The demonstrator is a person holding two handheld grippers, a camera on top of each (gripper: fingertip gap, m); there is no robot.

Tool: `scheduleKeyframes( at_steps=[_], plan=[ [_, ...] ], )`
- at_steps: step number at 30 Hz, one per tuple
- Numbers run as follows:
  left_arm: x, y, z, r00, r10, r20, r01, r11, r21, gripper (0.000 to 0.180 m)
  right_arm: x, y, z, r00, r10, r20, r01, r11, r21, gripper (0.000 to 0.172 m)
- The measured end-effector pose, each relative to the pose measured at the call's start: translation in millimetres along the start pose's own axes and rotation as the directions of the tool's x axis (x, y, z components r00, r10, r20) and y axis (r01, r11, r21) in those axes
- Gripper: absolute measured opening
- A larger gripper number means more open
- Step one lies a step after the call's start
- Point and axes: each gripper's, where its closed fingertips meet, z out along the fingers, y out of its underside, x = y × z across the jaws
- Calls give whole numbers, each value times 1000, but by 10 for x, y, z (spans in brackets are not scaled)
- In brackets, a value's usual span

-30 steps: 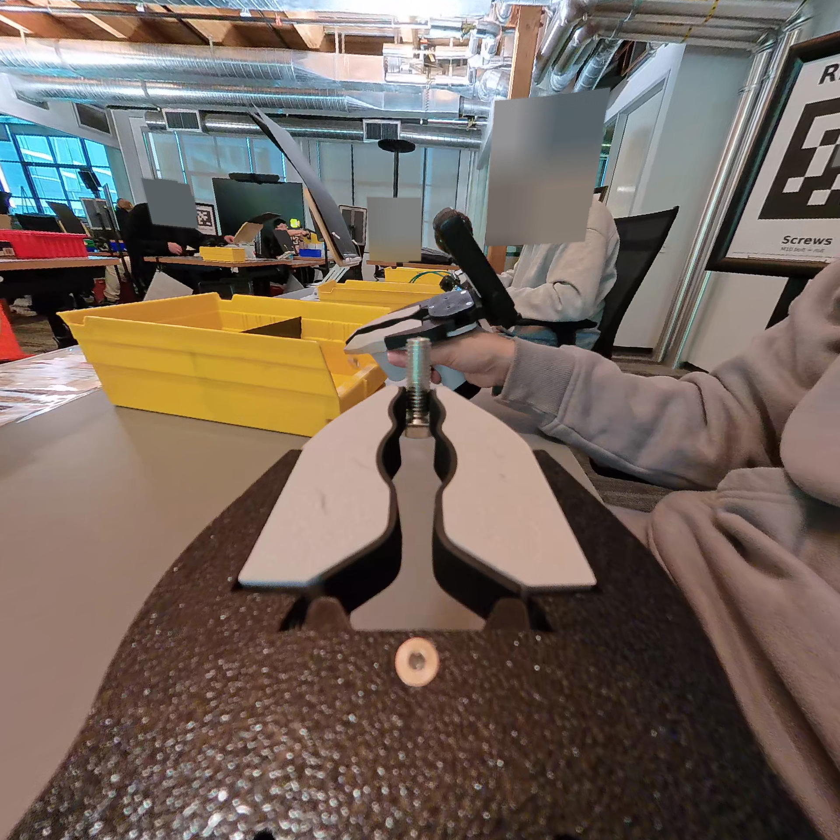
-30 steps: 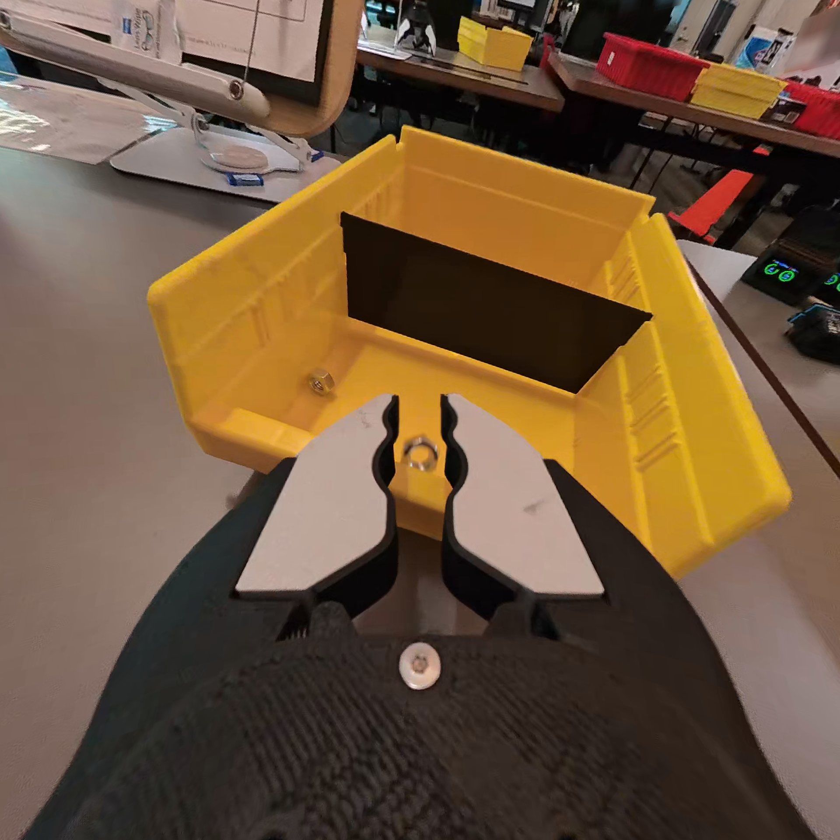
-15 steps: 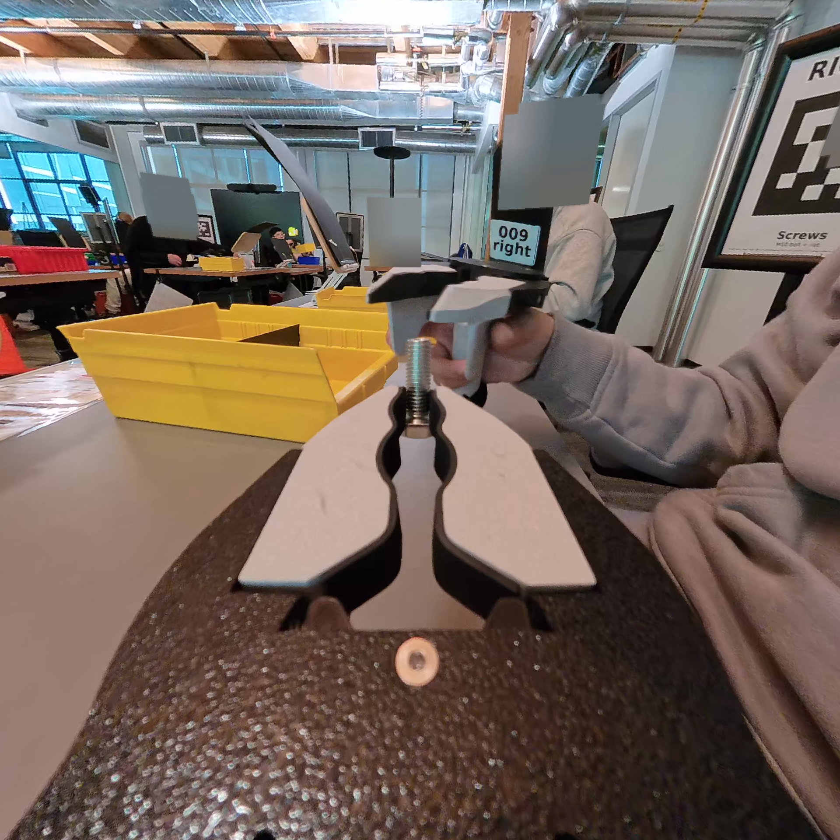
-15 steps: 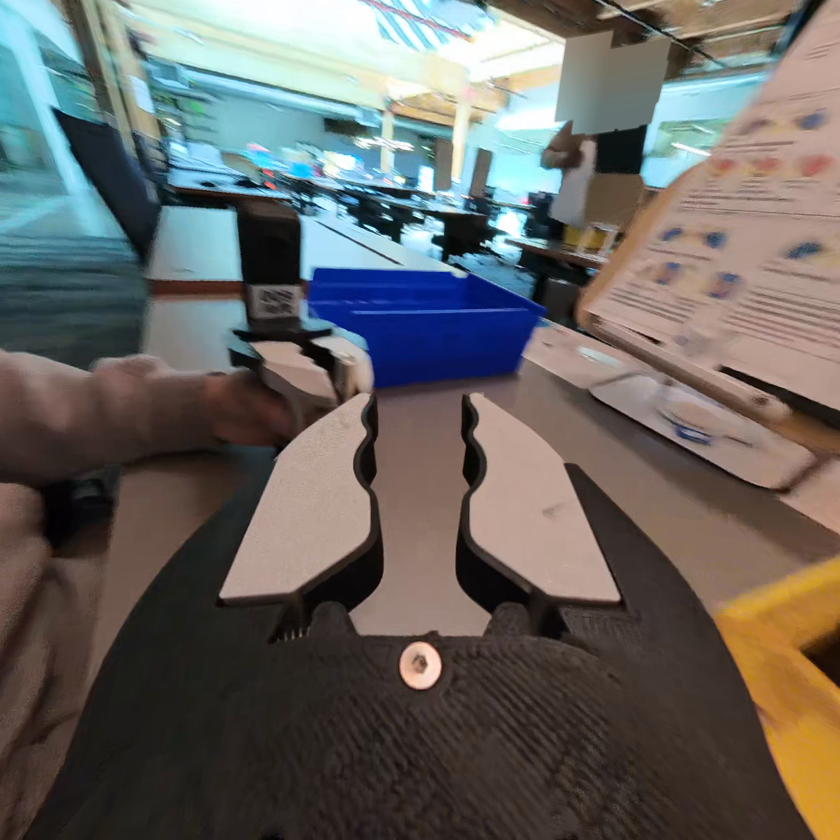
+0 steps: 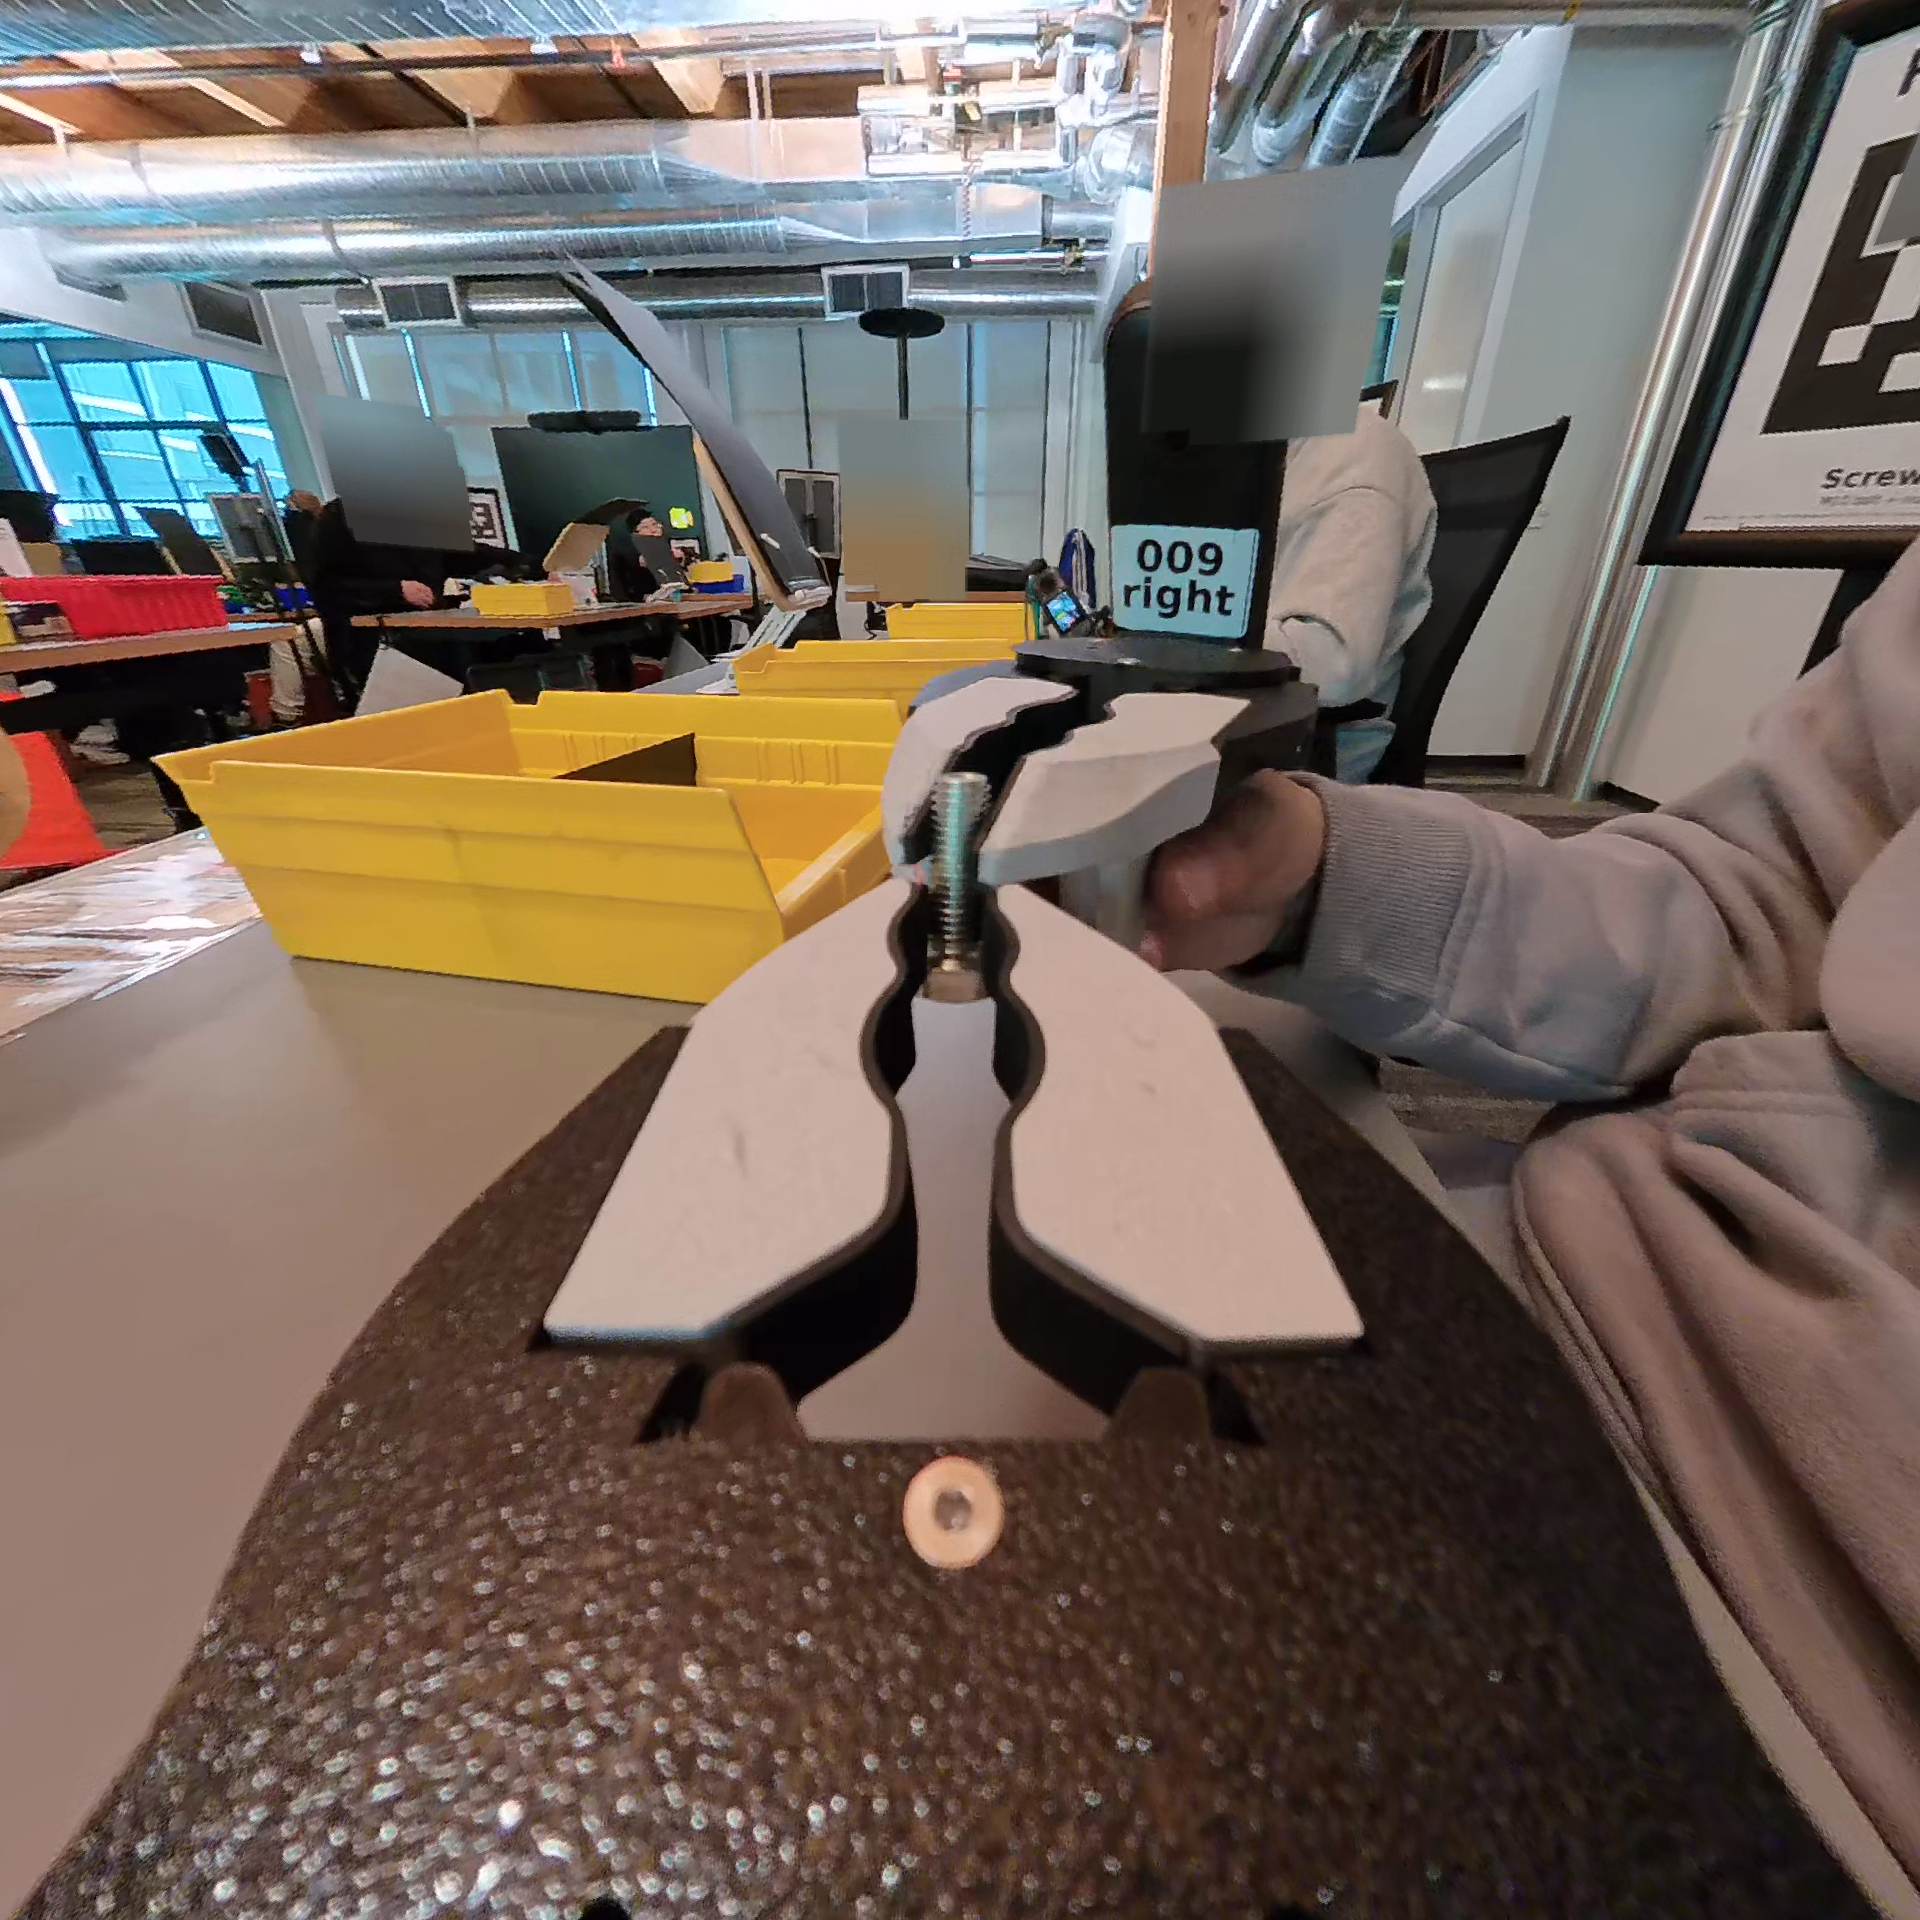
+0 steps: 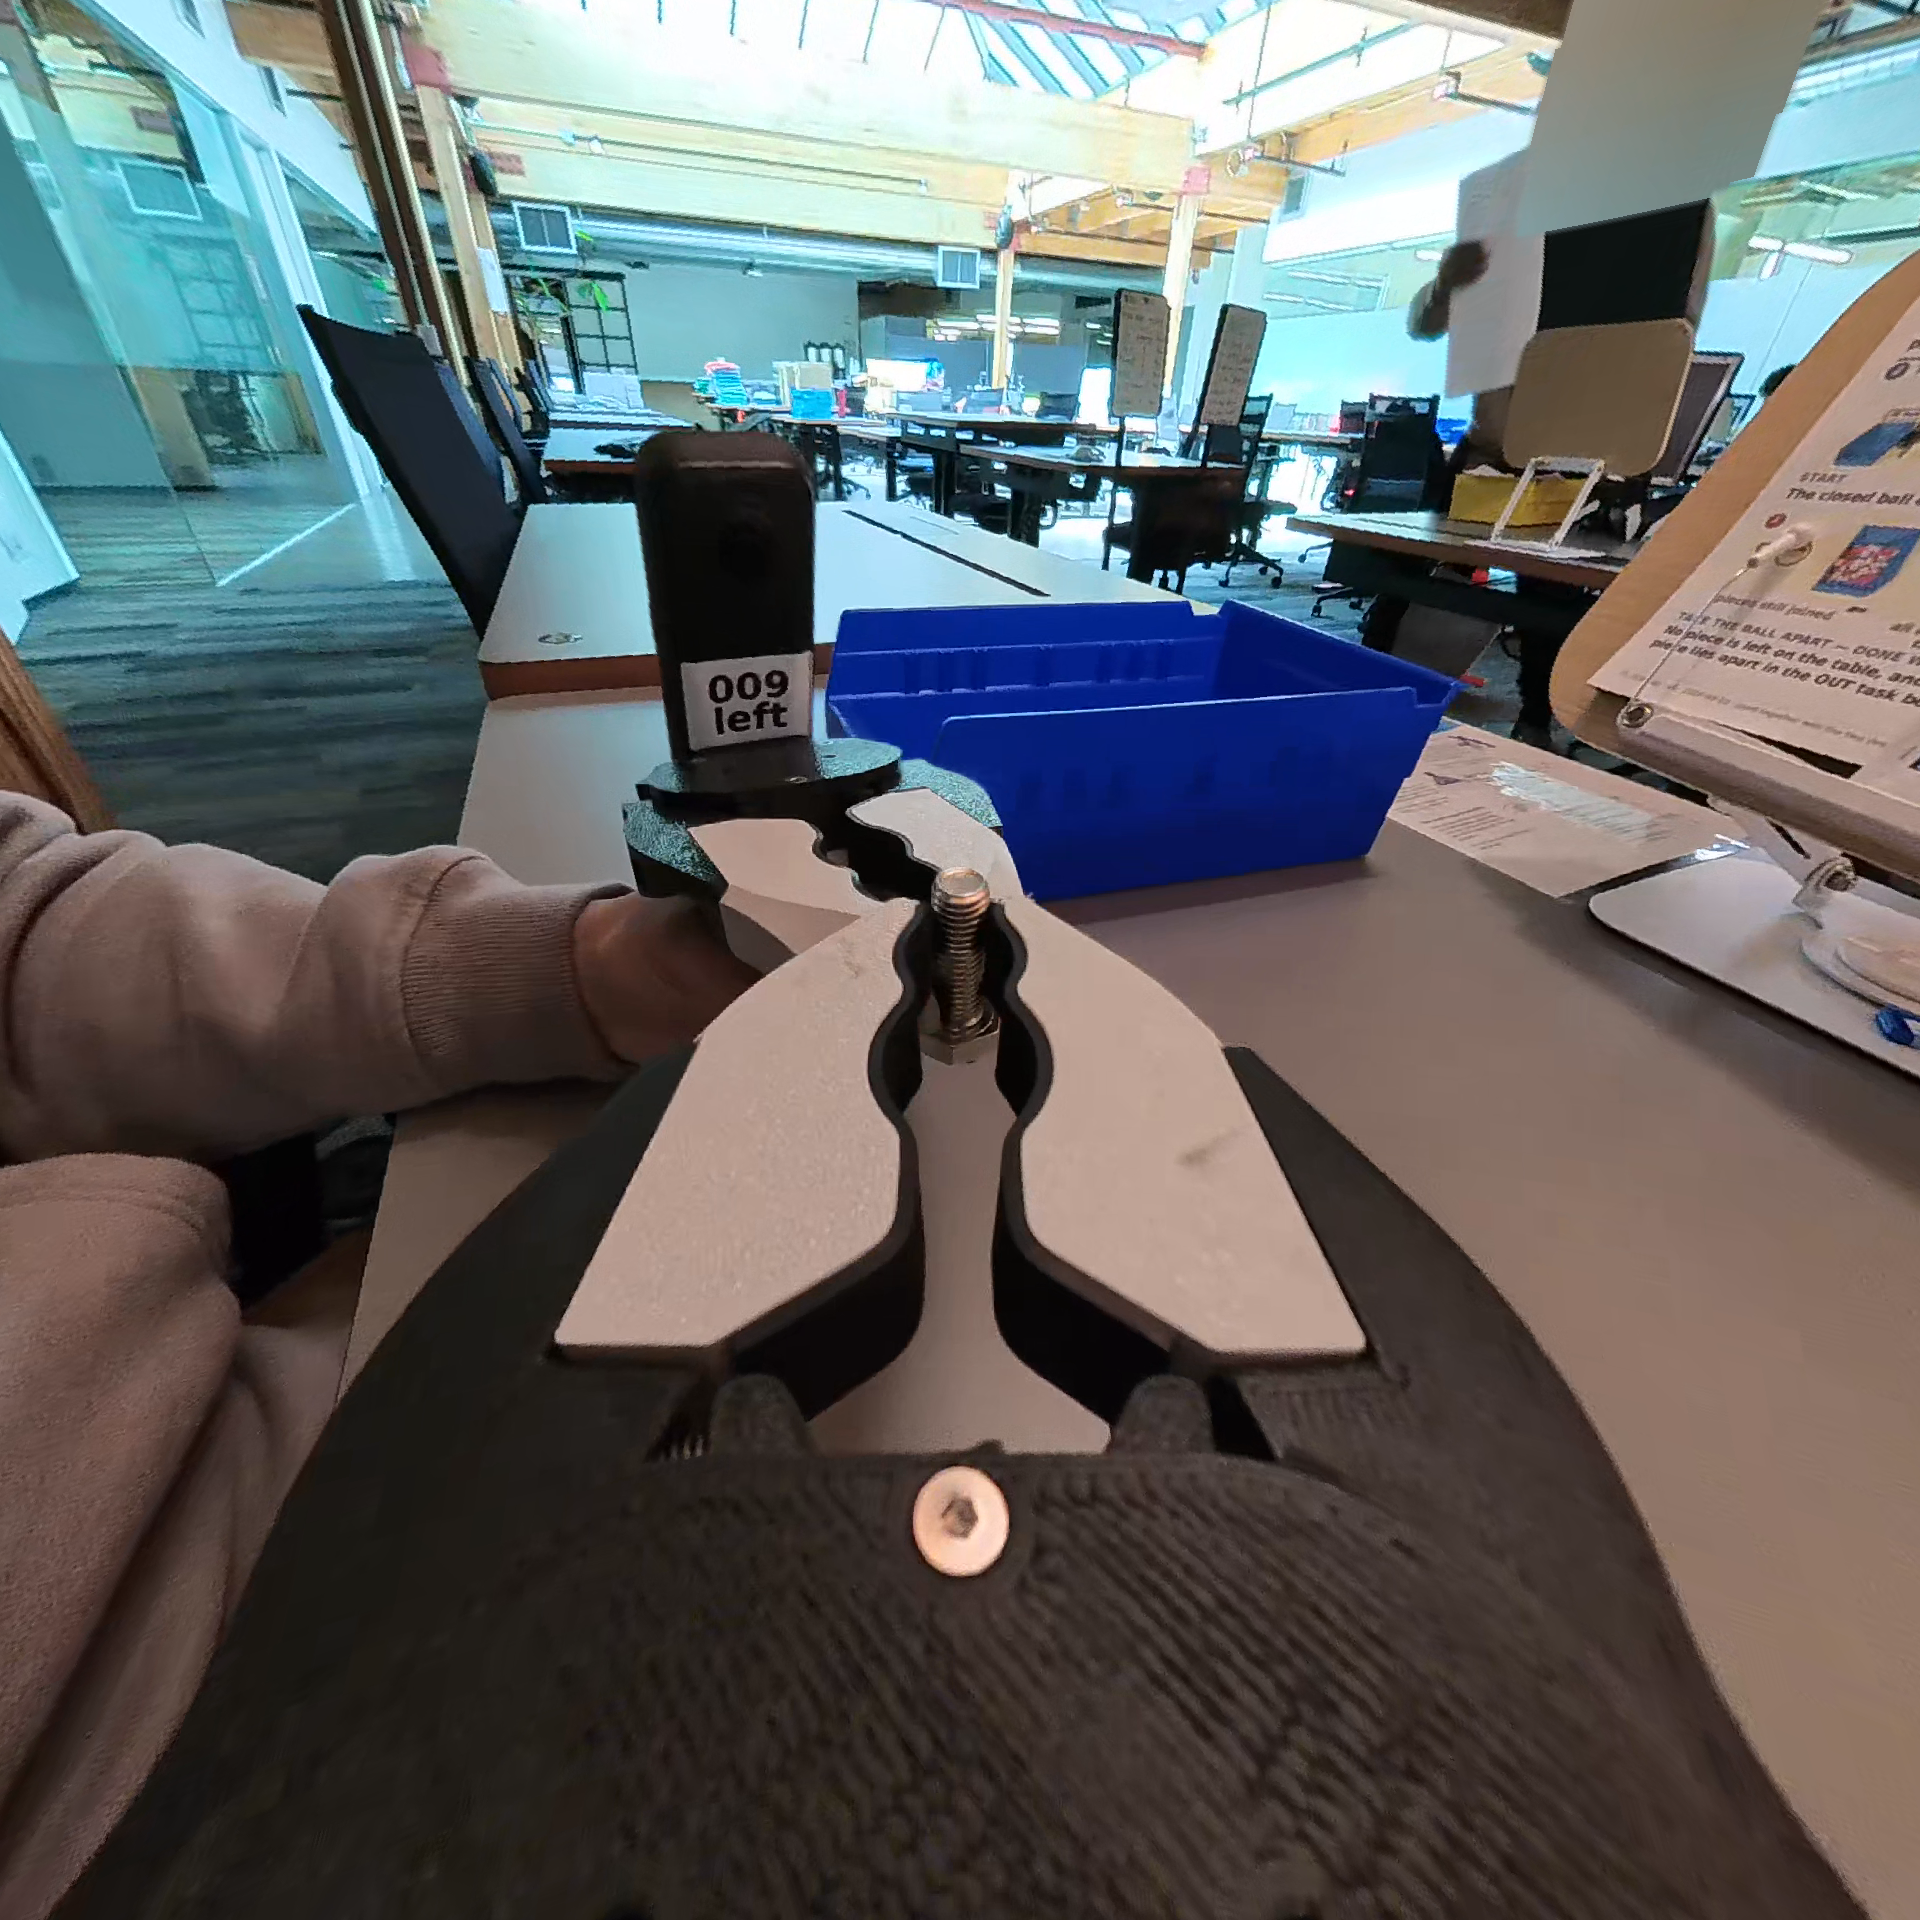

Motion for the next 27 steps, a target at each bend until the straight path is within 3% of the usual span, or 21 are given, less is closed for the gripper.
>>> scheduleKeyframes(
  at_steps=[2,4,6,10,13,16,19,22,25,27],
  plan=[
    [-53,0,10,999,8,47,-8,1000,6,11,40,-1,-10,1000,-4,-24,4,1000,-13,9],
    [-145,14,-1,994,15,112,-14,1000,-5,32,155,-24,-65,996,-28,-89,26,999,-31,9],
    [-187,15,-32,990,20,138,-19,1000,-9,33,428,-70,-205,973,-87,-212,69,994,-90,9],
    [-247,-19,-83,986,-12,166,8,1000,22,30,1492,-238,-780,790,-311,-529,118,923,-366,9],
    [-281,-29,-109,984,-26,177,21,999,32,27,2368,-243,-1215,640,-501,-582,28,773,-634,9],
    [-307,-21,-124,982,-57,180,51,998,39,26,3067,-82,-1529,569,-666,-482,-78,540,-838,9],
    [-326,-17,-132,980,-81,180,75,996,45,25,3480,319,-1698,630,-681,-373,-178,342,-923,10],
    [-354,-27,-162,977,-77,198,69,997,47,25,3668,633,-1808,673,-675,-302,-221,207,-953,10],
    [-414,-65,-228,967,-78,243,68,996,49,24,3714,821,-1792,696,-628,-348,-251,242,-937,16],
    [-557,-161,-370,927,-95,364,85,995,42,20,3765,774,-1815,649,-638,-413,-273,311,-910,26]
  ],
)
